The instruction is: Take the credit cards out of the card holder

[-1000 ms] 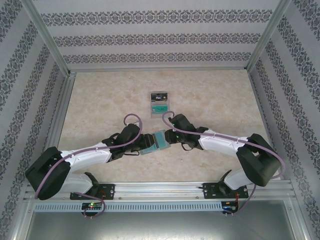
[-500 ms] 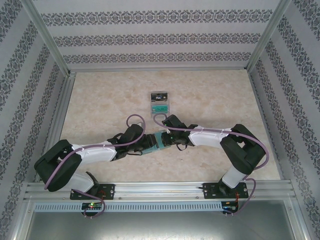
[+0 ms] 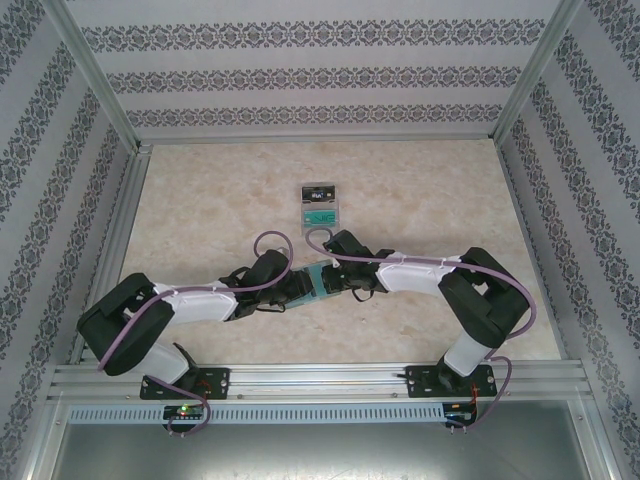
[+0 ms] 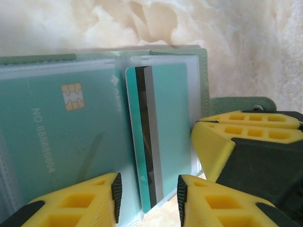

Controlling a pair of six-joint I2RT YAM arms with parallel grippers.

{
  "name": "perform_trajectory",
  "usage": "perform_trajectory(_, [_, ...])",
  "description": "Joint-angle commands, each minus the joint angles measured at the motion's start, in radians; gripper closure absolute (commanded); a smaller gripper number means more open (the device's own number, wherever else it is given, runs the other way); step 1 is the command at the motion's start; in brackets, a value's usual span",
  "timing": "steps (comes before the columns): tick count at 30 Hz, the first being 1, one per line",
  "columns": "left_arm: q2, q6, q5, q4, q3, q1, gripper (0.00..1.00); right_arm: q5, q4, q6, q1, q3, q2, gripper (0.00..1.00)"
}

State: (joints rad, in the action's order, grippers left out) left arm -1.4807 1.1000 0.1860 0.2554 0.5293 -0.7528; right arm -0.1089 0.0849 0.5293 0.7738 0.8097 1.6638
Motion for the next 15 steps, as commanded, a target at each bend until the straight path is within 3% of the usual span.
perform_trajectory(1, [-0.014, 0.015, -0.004, 0.037, -0.007, -0.006, 0.62, -0.030, -0.011, 0.017, 0.016, -0.003, 0.014, 0.88])
perform_trajectory(9, [-0.026, 0.014, -0.005, 0.048, -0.007, -0.005, 0.65, -0.032, -0.016, 0.017, 0.021, 0.000, 0.030, 0.88])
perform_trajectory(15, [-0.029, 0.012, 0.001, 0.072, -0.014, -0.003, 0.75, -0.028, -0.014, 0.018, 0.021, 0.000, 0.031, 0.88])
